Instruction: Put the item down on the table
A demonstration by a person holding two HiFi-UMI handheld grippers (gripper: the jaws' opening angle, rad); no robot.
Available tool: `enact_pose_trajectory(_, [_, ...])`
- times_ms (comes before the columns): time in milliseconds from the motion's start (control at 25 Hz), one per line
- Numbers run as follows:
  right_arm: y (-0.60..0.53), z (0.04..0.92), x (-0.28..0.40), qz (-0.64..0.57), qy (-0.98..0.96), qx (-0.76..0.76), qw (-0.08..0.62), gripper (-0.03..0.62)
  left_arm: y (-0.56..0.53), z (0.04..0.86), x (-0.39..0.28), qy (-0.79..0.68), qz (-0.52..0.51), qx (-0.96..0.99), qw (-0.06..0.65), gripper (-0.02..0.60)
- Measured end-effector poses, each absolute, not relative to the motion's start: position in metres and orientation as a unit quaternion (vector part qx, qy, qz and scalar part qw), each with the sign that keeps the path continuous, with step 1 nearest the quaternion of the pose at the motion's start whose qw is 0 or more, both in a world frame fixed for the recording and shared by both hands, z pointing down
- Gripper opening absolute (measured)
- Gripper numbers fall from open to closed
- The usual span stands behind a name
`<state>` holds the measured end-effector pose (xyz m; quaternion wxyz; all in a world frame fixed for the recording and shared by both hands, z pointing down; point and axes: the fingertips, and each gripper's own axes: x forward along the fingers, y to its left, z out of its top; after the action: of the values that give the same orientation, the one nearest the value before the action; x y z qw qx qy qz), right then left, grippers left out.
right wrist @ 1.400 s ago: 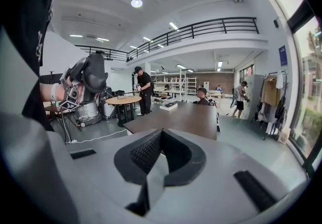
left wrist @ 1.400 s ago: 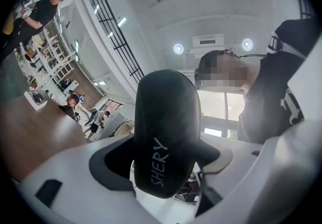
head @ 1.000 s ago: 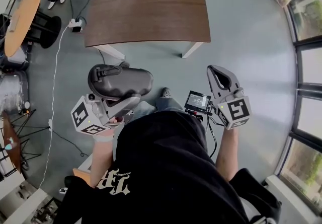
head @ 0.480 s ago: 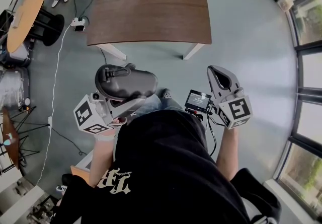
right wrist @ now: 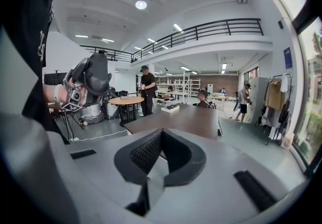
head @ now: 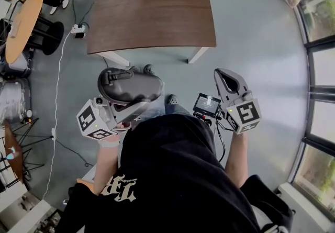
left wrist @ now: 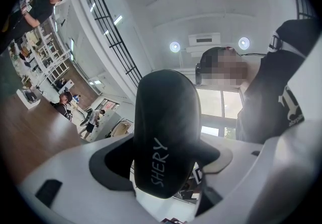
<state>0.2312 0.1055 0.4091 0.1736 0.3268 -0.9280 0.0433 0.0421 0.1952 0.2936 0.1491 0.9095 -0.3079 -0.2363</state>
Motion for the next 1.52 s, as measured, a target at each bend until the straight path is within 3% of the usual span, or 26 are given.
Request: enact_pose_trajectory(1520, [0.046, 0.425, 0.225, 0.041, -0.914, 0.334, 0.227, -0.012, 0.117, 0.311, 0.018, -0.304, -0.257, 0.897, 0.189, 0.351])
